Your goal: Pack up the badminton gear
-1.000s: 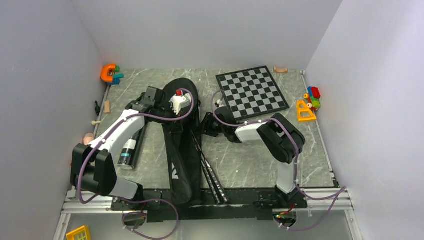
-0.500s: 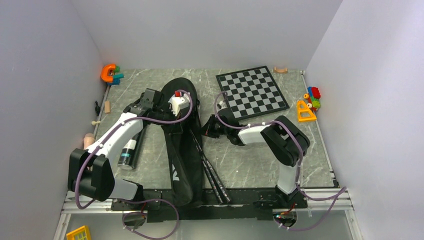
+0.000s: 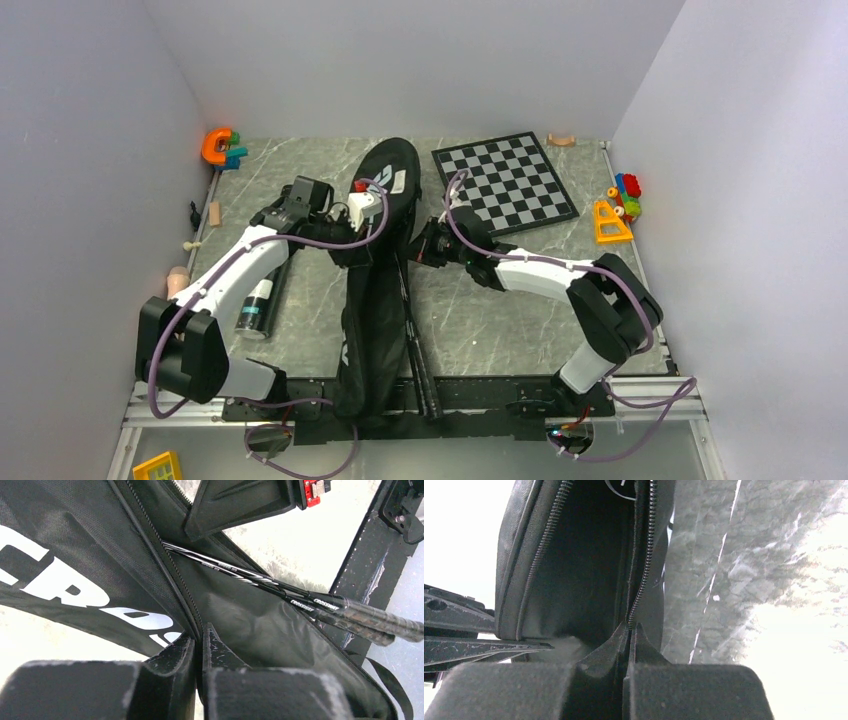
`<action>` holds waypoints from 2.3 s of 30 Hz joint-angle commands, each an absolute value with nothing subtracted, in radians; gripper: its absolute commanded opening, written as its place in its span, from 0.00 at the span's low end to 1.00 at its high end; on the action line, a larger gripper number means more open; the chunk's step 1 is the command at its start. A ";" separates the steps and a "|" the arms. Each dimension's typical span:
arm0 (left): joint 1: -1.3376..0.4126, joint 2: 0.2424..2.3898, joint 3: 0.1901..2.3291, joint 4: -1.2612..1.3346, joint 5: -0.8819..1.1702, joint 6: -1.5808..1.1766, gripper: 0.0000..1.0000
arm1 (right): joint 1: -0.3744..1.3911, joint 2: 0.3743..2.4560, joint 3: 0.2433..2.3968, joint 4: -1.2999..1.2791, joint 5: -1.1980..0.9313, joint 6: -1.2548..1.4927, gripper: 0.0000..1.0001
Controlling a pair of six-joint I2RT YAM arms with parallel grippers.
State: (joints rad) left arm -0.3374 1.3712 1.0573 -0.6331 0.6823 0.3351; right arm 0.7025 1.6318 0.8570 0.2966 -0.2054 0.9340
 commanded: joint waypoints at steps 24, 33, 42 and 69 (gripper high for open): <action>-0.421 1.337 1.140 -0.587 0.877 0.273 0.86 | 0.755 1.507 1.153 0.042 -0.148 0.881 0.00; -0.491 1.345 1.089 -0.524 0.841 0.215 0.83 | 0.783 1.531 1.199 0.007 -0.136 0.889 0.00; -0.506 1.361 1.037 -0.462 0.716 0.150 0.50 | 0.787 1.506 1.147 0.004 -0.105 0.915 0.00; -0.481 1.263 1.101 -0.581 0.549 0.182 0.00 | 0.440 1.451 1.240 -0.123 -0.334 0.794 0.67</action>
State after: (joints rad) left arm -0.4953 1.3128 1.0451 -0.5831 0.5247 0.1463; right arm 0.4953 1.4025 1.1591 -0.1253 -0.2203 0.8516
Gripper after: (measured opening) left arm 0.015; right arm 0.591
